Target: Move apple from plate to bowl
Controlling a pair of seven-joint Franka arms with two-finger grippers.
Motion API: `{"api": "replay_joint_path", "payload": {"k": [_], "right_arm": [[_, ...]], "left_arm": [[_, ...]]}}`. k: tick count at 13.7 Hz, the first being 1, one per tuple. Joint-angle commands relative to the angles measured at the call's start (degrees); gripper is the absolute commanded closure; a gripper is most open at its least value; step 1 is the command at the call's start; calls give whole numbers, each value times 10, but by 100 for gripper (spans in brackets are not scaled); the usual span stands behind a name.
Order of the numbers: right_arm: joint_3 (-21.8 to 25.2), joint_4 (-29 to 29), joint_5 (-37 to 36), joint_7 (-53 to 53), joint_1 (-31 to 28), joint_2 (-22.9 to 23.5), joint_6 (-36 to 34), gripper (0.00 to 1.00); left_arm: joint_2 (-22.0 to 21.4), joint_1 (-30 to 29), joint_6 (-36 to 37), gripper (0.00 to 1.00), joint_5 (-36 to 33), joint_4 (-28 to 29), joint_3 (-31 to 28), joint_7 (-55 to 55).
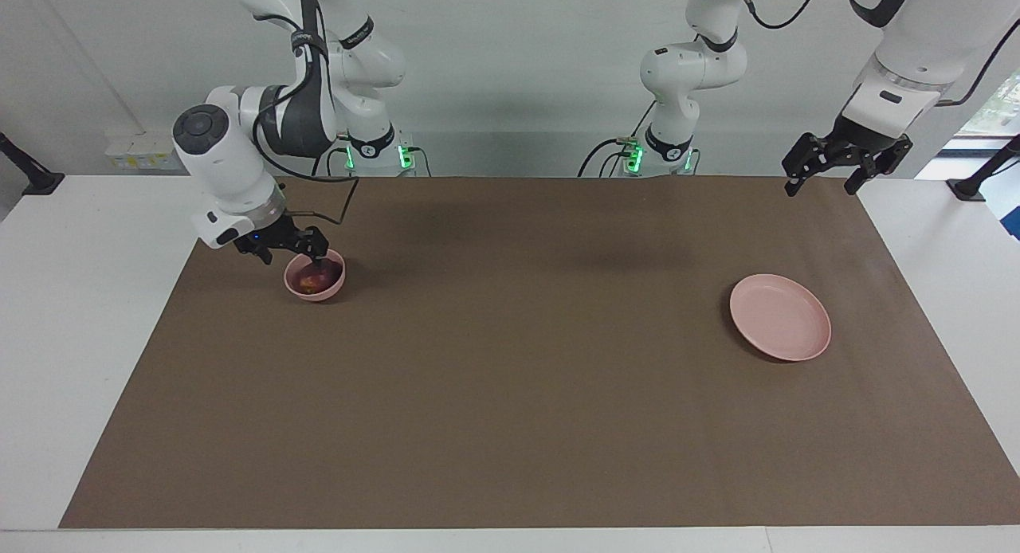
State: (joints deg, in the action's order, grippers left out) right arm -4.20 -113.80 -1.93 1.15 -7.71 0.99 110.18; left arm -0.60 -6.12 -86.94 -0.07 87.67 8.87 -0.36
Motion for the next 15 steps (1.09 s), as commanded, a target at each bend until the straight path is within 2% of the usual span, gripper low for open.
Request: {"api": "replay_joint_path", "payload": {"k": [1,3,7,10,15], "right_arm": [[-6,78,-15,20,-6,12,-56,0],[-6,124,-15,20,-2,12,-94,0],[-6,221,-13,16,-1,12,-170,0],[-7,270,-6,-3,3,12,-252,0],[-10,276,-3,-5,2,19,-233,0]], "left_arm": [[-10,24,8,0,-1,7,-21,2],[-11,93,5,0,-1,7,-88,0],[-11,76,8,0,18,7,-88,5],[-11,67,8,0,19,9,-83,12],[-15,58,8,0,19,13,-65,9]]}}
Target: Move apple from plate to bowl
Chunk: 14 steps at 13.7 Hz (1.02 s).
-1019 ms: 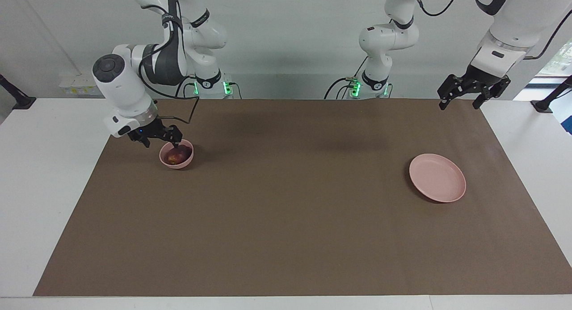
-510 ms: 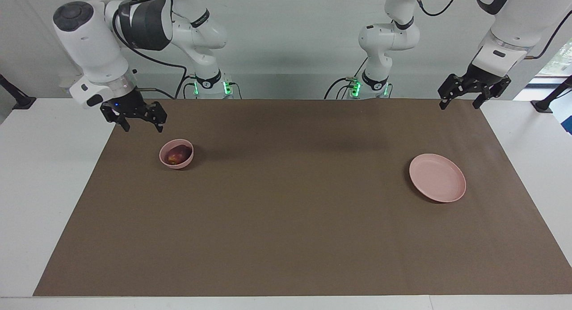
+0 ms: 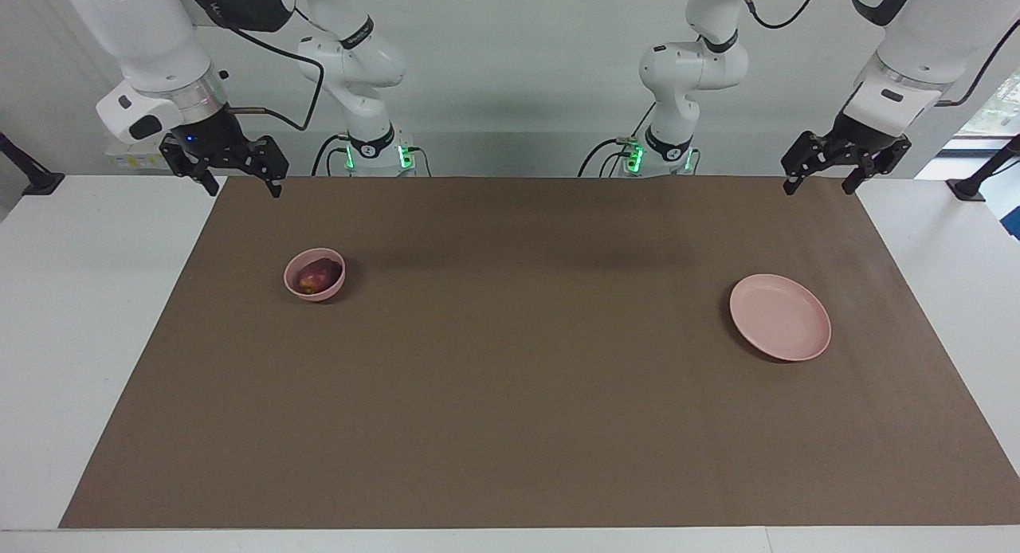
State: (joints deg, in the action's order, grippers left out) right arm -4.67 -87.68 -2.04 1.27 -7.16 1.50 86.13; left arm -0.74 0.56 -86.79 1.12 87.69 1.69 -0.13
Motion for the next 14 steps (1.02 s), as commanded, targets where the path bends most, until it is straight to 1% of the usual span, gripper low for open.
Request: {"api": "replay_joint_path", "payload": {"k": [1,3,5,7,14], "right_arm": [[-6,15,1,-7,-4,14,7,0],[-7,15,9,-9,-3,14,-1,0],[-9,20,5,-7,-4,14,-33,0],[-11,67,4,-7,-2,36,-61,0],[-11,63,12,-12,-1,34,-44,0]], "left_arm": [[-14,-8,6,0,7,13,6,4],[-14,-7,7,0,6,13,6,4],[-15,-4,9,0,7,13,6,7],[-15,1,10,0,7,12,5,0],[-15,-2,11,0,7,12,5,0]]}}
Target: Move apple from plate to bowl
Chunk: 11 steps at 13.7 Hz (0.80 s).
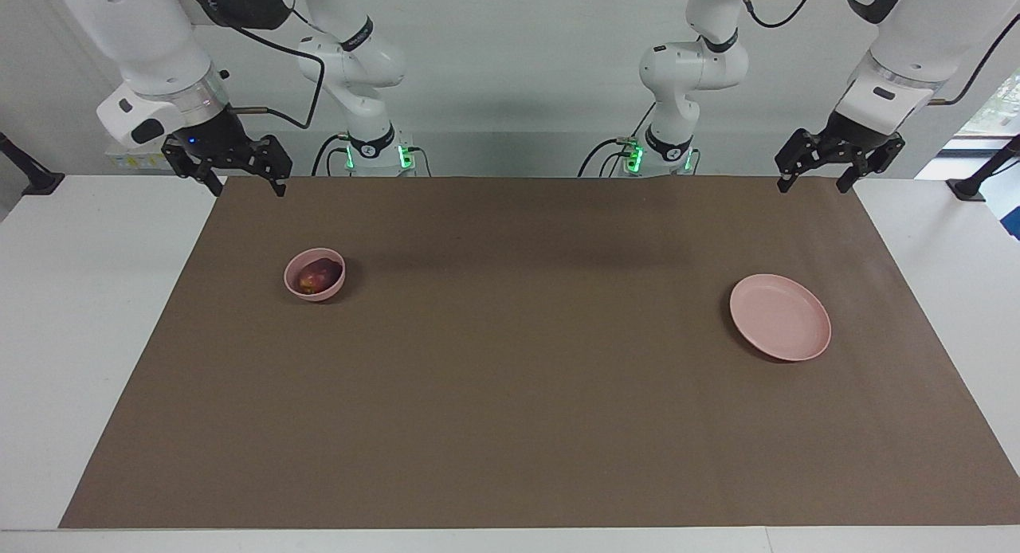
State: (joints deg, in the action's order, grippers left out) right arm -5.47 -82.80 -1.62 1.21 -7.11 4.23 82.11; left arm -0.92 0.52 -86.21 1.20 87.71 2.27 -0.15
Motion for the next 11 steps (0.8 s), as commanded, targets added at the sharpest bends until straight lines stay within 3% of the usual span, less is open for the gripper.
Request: {"api": "replay_joint_path", "payload": {"k": [1,11], "right_arm": [[-3,13,8,-11,-2,7,-4,0],[-7,11,9,-11,0,5,-4,0]], "left_arm": [[-13,-3,3,0,6,11,-1,1],[-15,-6,1,0,7,18,0,5]]}}
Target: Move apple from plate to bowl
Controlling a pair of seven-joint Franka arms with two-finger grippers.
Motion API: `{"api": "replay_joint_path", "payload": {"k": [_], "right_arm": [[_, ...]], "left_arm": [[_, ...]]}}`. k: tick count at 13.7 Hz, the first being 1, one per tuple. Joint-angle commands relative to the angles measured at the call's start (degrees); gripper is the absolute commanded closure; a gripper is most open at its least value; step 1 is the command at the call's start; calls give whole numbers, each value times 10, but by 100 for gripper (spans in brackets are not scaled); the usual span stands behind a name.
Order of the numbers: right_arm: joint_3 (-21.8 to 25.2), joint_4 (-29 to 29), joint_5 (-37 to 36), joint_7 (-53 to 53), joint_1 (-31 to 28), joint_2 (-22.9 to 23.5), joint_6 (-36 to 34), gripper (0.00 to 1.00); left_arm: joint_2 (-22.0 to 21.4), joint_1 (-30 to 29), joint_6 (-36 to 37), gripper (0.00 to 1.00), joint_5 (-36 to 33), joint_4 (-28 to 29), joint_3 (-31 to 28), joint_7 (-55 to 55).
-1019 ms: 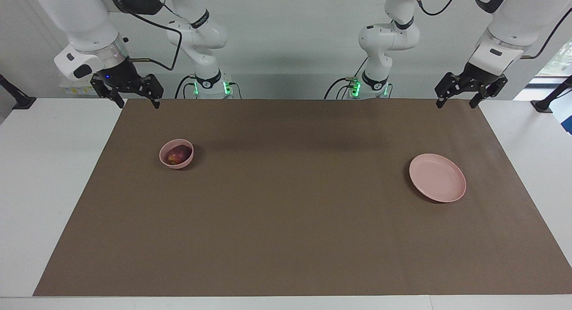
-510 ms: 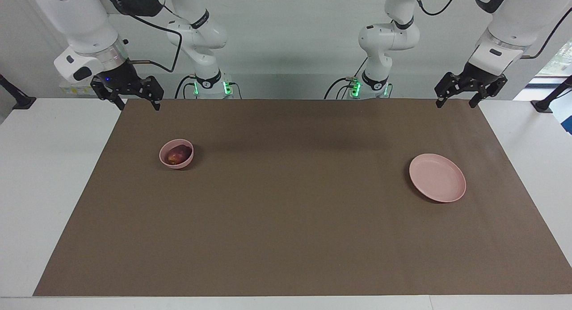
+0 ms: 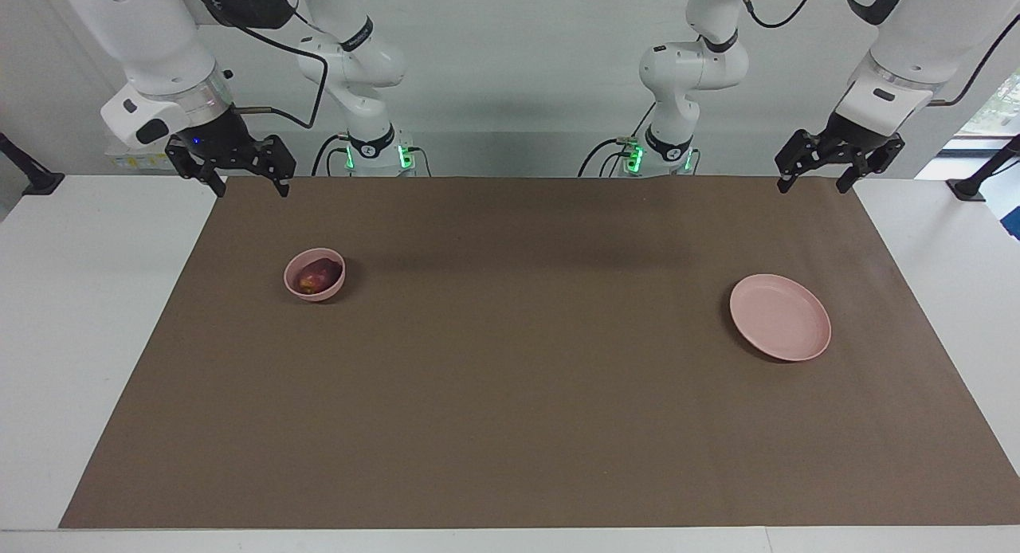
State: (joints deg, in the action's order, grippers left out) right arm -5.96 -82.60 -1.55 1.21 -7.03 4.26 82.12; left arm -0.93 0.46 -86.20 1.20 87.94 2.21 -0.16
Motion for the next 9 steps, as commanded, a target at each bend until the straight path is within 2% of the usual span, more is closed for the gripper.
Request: {"api": "replay_joint_path", "payload": {"k": [1,9], "right_arm": [[-2,10,8,-11,0,5,-4,0],[-2,9,8,-13,-1,5,-4,0]], "left_arm": [[-14,-5,2,0,7,14,1,5],[-13,-8,5,0,6,10,-4,1]]}}
